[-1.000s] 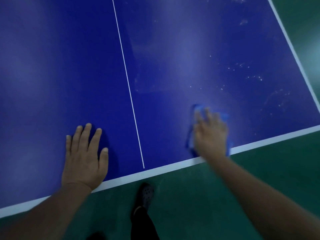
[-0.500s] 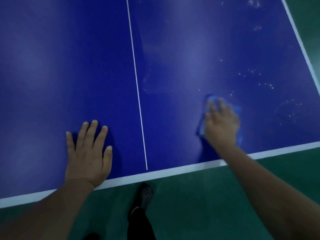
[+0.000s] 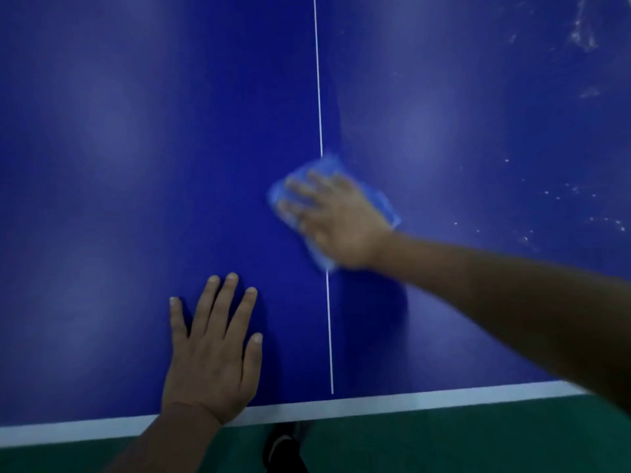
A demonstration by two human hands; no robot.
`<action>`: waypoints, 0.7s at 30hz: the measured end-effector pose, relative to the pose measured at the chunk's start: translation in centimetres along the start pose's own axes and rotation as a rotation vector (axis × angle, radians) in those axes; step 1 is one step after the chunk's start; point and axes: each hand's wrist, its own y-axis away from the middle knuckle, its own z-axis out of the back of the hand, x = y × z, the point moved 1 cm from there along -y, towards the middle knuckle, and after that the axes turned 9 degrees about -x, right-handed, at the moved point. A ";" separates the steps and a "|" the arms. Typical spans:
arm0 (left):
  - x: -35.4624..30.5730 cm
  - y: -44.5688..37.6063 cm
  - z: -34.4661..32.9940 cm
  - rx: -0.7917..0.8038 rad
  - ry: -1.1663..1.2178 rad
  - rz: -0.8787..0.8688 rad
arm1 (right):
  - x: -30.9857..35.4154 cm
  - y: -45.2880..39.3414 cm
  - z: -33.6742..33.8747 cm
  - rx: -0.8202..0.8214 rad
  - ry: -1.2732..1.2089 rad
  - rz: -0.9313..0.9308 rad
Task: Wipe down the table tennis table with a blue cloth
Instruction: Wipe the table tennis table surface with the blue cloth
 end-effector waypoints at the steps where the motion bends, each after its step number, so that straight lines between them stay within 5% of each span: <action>1: 0.0 0.0 0.0 0.002 -0.002 0.002 | -3.4 -1.5 0.4 0.006 0.032 -0.130; 4: -0.1 0.0 0.2 0.027 -0.001 0.002 | -9.8 -3.0 1.4 -0.041 0.034 -0.689; 6: -0.1 0.0 0.2 0.034 -0.003 0.003 | -7.0 -3.2 1.2 -0.070 0.060 -0.842; 10: 0.0 0.0 0.1 0.055 -0.025 0.011 | 4.9 -1.8 -0.5 -0.078 -0.043 -0.354; 12: 0.0 0.0 0.1 0.047 -0.033 0.000 | 3.2 0.8 -0.1 -0.060 -0.059 -0.285; 14: -0.1 0.0 0.2 0.030 -0.031 -0.003 | -3.5 4.7 0.3 -0.022 0.098 -0.490; 19: -0.1 -0.1 0.2 0.028 -0.018 0.001 | -14.2 16.8 3.2 -0.141 0.061 -1.522; 21: -0.2 -0.2 0.2 0.031 -0.029 -0.001 | -11.9 15.5 2.7 -0.183 0.069 -1.569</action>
